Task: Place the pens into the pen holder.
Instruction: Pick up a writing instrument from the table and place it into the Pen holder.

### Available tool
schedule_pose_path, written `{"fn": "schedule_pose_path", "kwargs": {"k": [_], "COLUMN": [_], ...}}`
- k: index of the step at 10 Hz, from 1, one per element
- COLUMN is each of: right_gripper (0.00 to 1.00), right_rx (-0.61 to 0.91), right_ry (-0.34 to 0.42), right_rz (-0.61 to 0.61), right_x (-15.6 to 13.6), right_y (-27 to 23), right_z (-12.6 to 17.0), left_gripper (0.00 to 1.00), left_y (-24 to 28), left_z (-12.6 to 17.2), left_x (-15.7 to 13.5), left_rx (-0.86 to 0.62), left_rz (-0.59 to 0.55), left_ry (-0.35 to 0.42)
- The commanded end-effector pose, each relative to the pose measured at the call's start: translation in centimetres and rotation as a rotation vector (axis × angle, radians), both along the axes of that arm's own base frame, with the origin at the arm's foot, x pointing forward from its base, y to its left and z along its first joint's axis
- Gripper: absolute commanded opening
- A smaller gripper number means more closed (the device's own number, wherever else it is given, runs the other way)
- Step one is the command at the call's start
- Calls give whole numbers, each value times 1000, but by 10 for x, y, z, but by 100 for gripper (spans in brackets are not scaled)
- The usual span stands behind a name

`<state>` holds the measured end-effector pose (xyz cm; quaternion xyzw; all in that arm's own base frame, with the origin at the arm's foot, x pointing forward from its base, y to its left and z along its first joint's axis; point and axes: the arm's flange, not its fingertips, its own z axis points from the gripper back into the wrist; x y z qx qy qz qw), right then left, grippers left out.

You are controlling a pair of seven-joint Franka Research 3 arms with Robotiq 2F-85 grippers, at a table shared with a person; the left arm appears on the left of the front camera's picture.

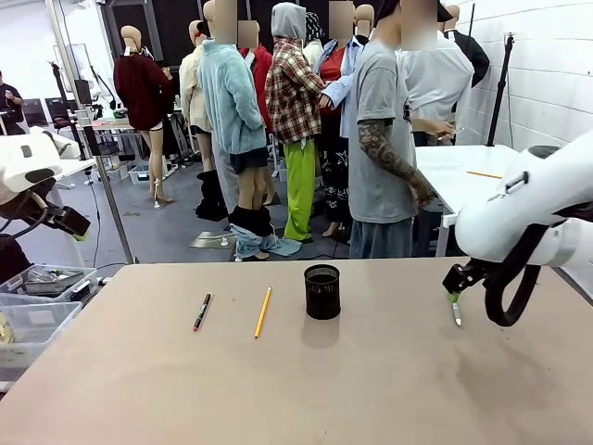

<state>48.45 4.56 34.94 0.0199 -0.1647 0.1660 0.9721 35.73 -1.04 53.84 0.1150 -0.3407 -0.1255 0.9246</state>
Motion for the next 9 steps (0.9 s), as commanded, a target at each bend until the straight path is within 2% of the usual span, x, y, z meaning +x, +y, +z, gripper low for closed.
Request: {"fn": "schedule_pose_path", "kwargs": {"k": [1,4,8,9], "right_gripper": [100,100,100,91], "right_rx": [-7,-69,-55,-75], "right_ry": [31,101,154,157], "right_rz": [-68,-126,-109,-109], "right_x": [26,53,68,70], "right_y": [9,8,5,4], "right_z": [-4,-20,-30,-31], "left_gripper": [100,100,100,100], "left_y": [0,0,0,0], "left_z": [0,0,0,0], "left_x": [1,1,1,1], "left_rx": [4,4,4,4], "left_rz": [2,2,2,2], "left_ry": [-12,-12,-12,-12]}}
